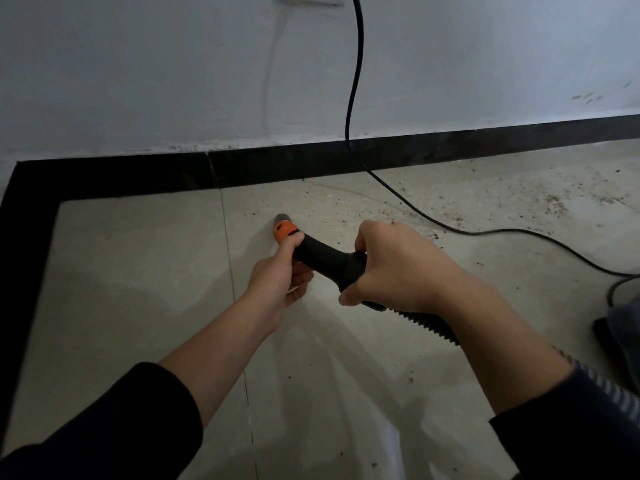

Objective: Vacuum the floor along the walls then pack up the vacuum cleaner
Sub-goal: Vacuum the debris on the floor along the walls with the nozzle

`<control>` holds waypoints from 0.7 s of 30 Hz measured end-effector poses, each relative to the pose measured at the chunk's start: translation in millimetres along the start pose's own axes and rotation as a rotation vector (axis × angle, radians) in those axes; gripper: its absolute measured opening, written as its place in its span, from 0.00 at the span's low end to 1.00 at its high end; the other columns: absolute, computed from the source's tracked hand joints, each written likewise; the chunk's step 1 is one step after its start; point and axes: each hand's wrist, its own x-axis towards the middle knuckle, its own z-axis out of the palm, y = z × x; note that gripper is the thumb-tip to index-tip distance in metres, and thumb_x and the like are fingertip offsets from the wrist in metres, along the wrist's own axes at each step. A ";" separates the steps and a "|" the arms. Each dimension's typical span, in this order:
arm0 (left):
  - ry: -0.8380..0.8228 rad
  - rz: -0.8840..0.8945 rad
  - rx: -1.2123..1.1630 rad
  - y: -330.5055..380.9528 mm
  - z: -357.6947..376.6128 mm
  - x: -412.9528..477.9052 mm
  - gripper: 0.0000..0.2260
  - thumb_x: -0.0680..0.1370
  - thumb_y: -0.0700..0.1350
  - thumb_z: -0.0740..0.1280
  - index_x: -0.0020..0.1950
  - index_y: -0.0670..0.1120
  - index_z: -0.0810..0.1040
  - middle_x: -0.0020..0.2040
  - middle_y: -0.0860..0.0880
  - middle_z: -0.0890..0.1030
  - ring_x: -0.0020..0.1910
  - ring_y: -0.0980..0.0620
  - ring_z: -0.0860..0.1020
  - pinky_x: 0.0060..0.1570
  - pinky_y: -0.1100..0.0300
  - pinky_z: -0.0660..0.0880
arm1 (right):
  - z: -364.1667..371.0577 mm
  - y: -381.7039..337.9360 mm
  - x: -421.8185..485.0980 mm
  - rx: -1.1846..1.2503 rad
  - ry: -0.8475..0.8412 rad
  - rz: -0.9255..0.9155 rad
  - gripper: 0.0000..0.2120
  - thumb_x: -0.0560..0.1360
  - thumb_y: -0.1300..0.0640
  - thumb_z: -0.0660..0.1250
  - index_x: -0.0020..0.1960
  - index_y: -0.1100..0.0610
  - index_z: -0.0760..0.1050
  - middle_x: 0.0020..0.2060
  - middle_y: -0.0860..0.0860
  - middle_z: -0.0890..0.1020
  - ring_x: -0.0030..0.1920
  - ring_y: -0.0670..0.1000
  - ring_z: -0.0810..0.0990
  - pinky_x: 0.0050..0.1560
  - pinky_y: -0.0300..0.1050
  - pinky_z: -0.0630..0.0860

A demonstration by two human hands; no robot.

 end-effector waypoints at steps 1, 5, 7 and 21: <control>-0.008 -0.002 -0.002 0.1 2.1 0.0 0.19 0.76 0.59 0.67 0.55 0.44 0.78 0.47 0.46 0.83 0.44 0.51 0.80 0.39 0.60 0.75 | -0.6 1.6 0.1 -0.004 0.006 0.007 0.25 0.64 0.46 0.78 0.53 0.54 0.70 0.41 0.50 0.78 0.40 0.50 0.78 0.44 0.50 0.81; -0.032 -0.013 0.002 2.1 10.2 1.3 0.20 0.76 0.59 0.67 0.56 0.44 0.79 0.46 0.47 0.83 0.44 0.52 0.80 0.38 0.60 0.75 | -4.4 6.8 0.2 0.003 0.023 0.034 0.25 0.64 0.46 0.78 0.53 0.54 0.71 0.41 0.50 0.78 0.40 0.50 0.79 0.45 0.51 0.81; -0.043 -0.015 0.000 2.8 13.6 1.9 0.20 0.76 0.59 0.67 0.56 0.44 0.79 0.45 0.47 0.83 0.44 0.52 0.80 0.38 0.60 0.75 | -6.1 8.5 -0.1 0.004 0.023 0.044 0.24 0.64 0.47 0.78 0.53 0.54 0.71 0.41 0.50 0.78 0.40 0.50 0.79 0.45 0.51 0.81; -0.099 -0.045 -0.077 5.2 23.0 4.5 0.18 0.77 0.55 0.68 0.57 0.42 0.77 0.48 0.44 0.83 0.48 0.50 0.81 0.45 0.60 0.77 | -3.9 20.1 1.3 0.012 0.106 0.050 0.22 0.64 0.48 0.78 0.51 0.53 0.72 0.41 0.48 0.78 0.39 0.49 0.79 0.44 0.50 0.81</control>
